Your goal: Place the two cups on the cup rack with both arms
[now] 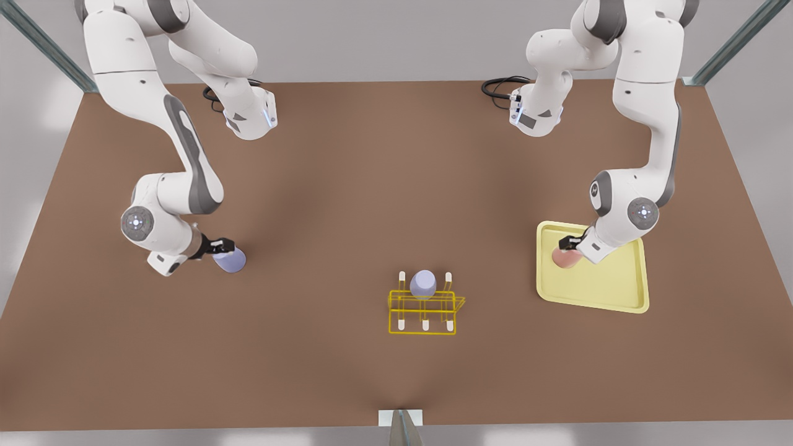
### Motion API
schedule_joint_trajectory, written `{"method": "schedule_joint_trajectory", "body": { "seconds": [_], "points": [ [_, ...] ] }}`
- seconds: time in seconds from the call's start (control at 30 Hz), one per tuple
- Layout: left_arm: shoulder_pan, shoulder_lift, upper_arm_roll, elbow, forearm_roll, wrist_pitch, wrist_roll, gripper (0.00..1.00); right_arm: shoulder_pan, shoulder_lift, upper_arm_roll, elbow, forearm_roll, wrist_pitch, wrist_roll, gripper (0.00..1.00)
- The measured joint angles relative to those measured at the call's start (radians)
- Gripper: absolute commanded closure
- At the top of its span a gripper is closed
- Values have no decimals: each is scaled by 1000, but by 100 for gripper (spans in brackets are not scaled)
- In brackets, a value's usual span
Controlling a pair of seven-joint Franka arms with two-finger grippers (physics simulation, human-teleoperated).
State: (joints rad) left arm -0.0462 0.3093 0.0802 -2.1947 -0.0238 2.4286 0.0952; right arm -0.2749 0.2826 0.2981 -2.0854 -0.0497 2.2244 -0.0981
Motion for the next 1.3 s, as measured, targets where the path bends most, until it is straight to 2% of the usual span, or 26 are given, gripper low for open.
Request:
{"method": "schedule_joint_trajectory", "body": {
  "seconds": [0.3,0.4,0.47,0.6,0.97,1.1,1.17,1.23,1.3],
  "points": [
    [-5,53,0,-14,-1,61,24,0,3,13,-1,-59,-50,23,5,0],
    [-7,61,0,-17,-1,72,30,3,2,40,-1,-71,-53,47,8,0],
    [-7,67,0,-18,-1,77,33,13,0,47,-1,-99,-54,80,11,0],
    [-14,69,0,-18,1,84,35,17,-2,66,-12,-117,-55,135,14,0],
    [-11,52,0,-3,6,82,38,17,-1,89,-27,-157,-54,264,22,0],
    [-13,15,-1,56,4,19,37,17,2,91,-26,-157,-55,275,23,0],
    [-13,11,-1,79,3,-14,37,17,3,91,-25,-156,-55,277,24,3],
    [-16,35,-8,151,1,-66,36,17,4,91,-25,-156,-54,278,24,13],
    [-20,57,-14,218,1,-113,33,17,5,91,-25,-155,-52,279,21,17]
  ]
}}
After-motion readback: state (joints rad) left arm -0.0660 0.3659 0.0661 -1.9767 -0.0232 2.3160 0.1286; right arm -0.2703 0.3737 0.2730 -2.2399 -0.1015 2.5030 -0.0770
